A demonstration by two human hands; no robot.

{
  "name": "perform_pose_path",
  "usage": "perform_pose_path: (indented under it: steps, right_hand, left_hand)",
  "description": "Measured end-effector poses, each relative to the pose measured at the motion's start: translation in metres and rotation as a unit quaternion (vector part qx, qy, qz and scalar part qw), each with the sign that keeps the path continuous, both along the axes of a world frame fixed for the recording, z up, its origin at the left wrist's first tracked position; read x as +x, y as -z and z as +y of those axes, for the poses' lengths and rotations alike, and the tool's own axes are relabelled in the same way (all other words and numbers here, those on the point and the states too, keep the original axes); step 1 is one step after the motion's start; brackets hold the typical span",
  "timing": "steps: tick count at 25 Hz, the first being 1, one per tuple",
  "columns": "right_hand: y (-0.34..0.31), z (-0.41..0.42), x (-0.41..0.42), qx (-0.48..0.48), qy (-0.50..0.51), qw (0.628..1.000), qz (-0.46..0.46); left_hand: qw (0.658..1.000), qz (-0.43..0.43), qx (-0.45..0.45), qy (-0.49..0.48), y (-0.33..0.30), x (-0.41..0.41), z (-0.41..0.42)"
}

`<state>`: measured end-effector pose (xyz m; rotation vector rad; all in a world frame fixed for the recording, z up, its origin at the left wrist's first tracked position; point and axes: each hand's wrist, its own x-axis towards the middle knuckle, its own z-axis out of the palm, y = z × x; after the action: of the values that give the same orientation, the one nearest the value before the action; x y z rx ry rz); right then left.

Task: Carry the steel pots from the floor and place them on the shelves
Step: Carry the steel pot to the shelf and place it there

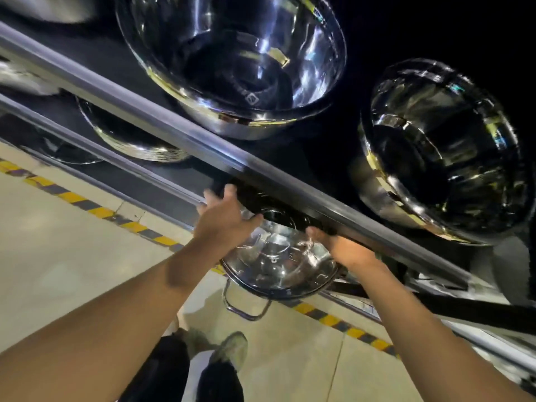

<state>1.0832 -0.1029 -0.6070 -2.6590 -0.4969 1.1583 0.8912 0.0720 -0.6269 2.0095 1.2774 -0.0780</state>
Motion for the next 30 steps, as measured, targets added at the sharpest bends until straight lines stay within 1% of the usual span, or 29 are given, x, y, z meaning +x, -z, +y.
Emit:
perform_pose_path:
  steps: [2,4,6,7,9,10,12,14,15,17,20,24,25,27,30]
  right_hand:
    - [0.009,0.011,0.007,0.004,0.049,0.998,0.026]
    - [0.013,0.023,0.011,0.0,0.044,0.999,0.031]
    - [0.011,0.025,0.009,-0.006,0.036,0.999,0.017]
    - [0.008,0.021,0.004,-0.021,0.015,1.0,-0.005]
    - [0.003,0.0,-0.014,-0.053,-0.051,0.994,-0.082]
    - [0.003,-0.016,-0.028,-0.031,-0.073,0.991,-0.11]
    - [0.001,-0.048,-0.064,0.02,-0.078,0.99,-0.114]
    - [0.008,-0.067,-0.09,0.017,-0.074,0.993,-0.089]
    - [0.015,-0.071,-0.099,0.014,-0.075,0.994,-0.082]
    - [0.027,-0.071,-0.11,0.046,-0.058,0.993,-0.093]
    - [0.042,-0.055,-0.108,0.114,0.009,0.984,-0.137]
    - [0.051,-0.029,-0.08,0.166,0.073,0.97,-0.163]
    - [0.052,-0.023,-0.072,0.171,0.076,0.966,-0.177]
    - [0.05,-0.017,-0.058,0.172,0.065,0.964,-0.191]
    - [0.037,-0.028,-0.055,0.172,0.038,0.973,-0.149]
  left_hand:
    - [1.0,0.009,0.006,0.029,0.002,0.012,0.013]
    - [0.997,0.041,0.012,0.063,0.001,0.023,0.022]
    - [0.994,0.064,0.016,0.088,-0.003,0.028,0.025]
    - [0.993,0.063,0.017,0.097,-0.006,0.024,0.023]
    - [0.992,0.054,0.022,0.115,-0.008,0.004,0.012]
    - [0.991,0.05,0.022,0.126,-0.008,-0.009,0.003]
    - [0.987,0.051,-0.016,0.151,-0.007,-0.037,-0.012]
    - [0.98,0.056,-0.071,0.177,-0.002,-0.054,-0.017]
    - [0.976,0.046,-0.076,0.197,0.0,-0.057,-0.018]
    - [0.976,0.034,-0.045,0.211,0.004,-0.054,-0.017]
    - [0.983,0.046,0.009,0.179,0.017,-0.036,-0.013]
    - [0.974,-0.022,0.048,0.22,0.032,-0.005,0.004]
    - [0.973,-0.032,0.057,0.222,0.033,0.004,0.012]
    - [0.974,-0.024,0.064,0.216,0.032,0.018,0.025]
    - [0.968,-0.025,0.049,0.244,0.026,0.013,0.02]
